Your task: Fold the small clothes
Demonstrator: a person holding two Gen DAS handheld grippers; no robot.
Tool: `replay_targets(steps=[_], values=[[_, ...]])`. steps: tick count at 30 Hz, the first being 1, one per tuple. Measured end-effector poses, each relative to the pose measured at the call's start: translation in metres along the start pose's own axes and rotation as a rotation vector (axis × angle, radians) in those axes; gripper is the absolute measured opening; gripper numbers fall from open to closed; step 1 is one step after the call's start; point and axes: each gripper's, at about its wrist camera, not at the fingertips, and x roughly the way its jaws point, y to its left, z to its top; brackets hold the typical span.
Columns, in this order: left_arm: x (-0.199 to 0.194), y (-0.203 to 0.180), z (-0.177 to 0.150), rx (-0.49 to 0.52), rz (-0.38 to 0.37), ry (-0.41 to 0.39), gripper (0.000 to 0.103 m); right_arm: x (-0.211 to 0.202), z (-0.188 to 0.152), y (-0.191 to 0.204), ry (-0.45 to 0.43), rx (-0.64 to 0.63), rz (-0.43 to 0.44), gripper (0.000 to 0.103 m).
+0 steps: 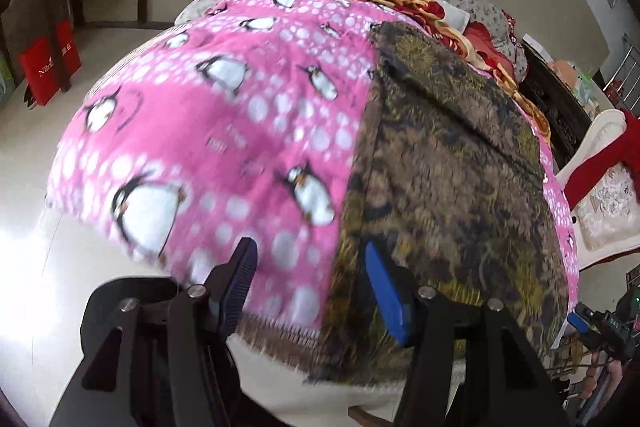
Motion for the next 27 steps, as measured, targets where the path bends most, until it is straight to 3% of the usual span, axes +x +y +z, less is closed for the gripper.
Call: replay_targets(steps=[15,17,19,22,24,26,27], values=[[0.003,-0.006,-0.019,0.034,0.055,0.035,0.059,0.031,-0.017,-0.005,0.024,-0.007,0.048,0.014],[-0.010,-0.013,-0.020,0.023,-0.003,0.024,0.059,0.030,-0.017,-0.005,0.020,-0.004,0.043,0.014],[-0.016,-0.027,-0.024,0.081,-0.011,-0.002,0.060,0.026,-0.019,-0.002,0.010,-0.007,0.043,0.012],[0.008,-0.041,-0.030,0.174,0.026,0.068,0.060,0.024,-0.021,-0.005,0.003,0.009,0.056,0.011],[0.021,-0.040,-0.033,0.164,0.059,0.101,0.057,0.027,-0.021,-0.007,-0.001,0.020,0.063,0.011],[0.020,-0.041,-0.033,0.169,0.058,0.086,0.055,0.028,-0.021,-0.008,-0.003,0.025,0.068,0.011],[0.020,-0.042,-0.034,0.182,0.057,0.091,0.050,0.027,-0.021,-0.009,-0.004,0.025,0.071,0.011]])
